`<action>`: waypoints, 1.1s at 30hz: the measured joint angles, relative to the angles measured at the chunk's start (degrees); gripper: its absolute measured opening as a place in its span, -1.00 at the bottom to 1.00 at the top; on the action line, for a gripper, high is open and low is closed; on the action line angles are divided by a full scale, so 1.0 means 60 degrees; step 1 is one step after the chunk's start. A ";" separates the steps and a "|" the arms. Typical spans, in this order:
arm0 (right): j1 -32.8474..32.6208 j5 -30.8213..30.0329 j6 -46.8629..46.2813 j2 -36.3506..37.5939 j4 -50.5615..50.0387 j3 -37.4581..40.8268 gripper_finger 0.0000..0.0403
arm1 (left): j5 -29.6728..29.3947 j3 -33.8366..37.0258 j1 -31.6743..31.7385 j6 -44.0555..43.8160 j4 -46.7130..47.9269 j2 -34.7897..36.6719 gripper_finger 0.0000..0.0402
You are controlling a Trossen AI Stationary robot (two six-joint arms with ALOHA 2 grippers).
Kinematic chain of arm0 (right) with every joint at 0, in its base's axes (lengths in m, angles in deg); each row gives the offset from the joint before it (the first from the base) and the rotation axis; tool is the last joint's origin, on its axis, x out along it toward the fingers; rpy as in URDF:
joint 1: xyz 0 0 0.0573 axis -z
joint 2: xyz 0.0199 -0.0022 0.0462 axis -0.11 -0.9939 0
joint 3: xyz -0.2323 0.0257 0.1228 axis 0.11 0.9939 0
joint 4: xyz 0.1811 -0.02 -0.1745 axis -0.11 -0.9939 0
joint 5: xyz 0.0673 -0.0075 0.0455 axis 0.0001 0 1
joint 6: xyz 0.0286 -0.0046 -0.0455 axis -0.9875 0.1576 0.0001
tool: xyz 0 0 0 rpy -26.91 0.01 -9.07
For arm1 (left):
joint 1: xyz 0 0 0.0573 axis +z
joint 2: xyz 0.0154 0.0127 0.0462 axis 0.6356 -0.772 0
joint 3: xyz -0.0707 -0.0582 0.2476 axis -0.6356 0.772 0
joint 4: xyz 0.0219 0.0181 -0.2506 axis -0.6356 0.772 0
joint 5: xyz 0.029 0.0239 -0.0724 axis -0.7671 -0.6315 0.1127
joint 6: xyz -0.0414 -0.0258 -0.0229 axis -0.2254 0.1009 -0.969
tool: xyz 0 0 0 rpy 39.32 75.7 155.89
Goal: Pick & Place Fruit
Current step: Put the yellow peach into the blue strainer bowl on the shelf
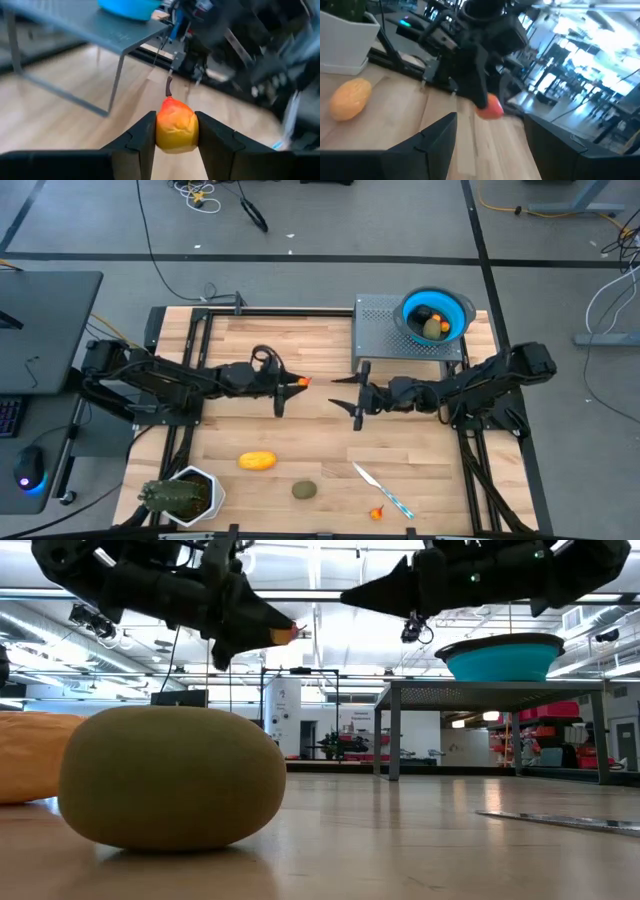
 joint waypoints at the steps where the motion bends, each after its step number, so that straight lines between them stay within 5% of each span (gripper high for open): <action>1: -0.0002 0.0007 0.0048 -0.0102 0.0174 0.0000 0.20 | 0.0018 0.0000 0.0052 -0.0573 -0.0011 -0.0007 -0.33; 8: -0.0055 0.0609 0.0327 -0.1200 0.1392 -0.0068 0.21 | 0.0791 0.0000 0.0092 -0.1430 -0.0061 -0.0069 -0.32; 13: -0.0119 0.0600 0.0805 -0.1776 0.1952 -0.0490 0.21 | 0.0233 0.0000 0.0098 -0.1712 -0.0183 -0.0069 -0.32; 26: 0.0037 0.0506 0.2193 -0.1978 0.1930 -0.1334 0.39 | 0.0274 -0.0007 0.0081 -0.1675 -0.0545 -0.0076 -0.32; 33: 0.0209 0.0715 0.1553 -0.1978 0.1042 -0.1760 0.52 | 0.0192 -0.0007 0.0077 -0.1818 -0.0893 -0.0080 -0.32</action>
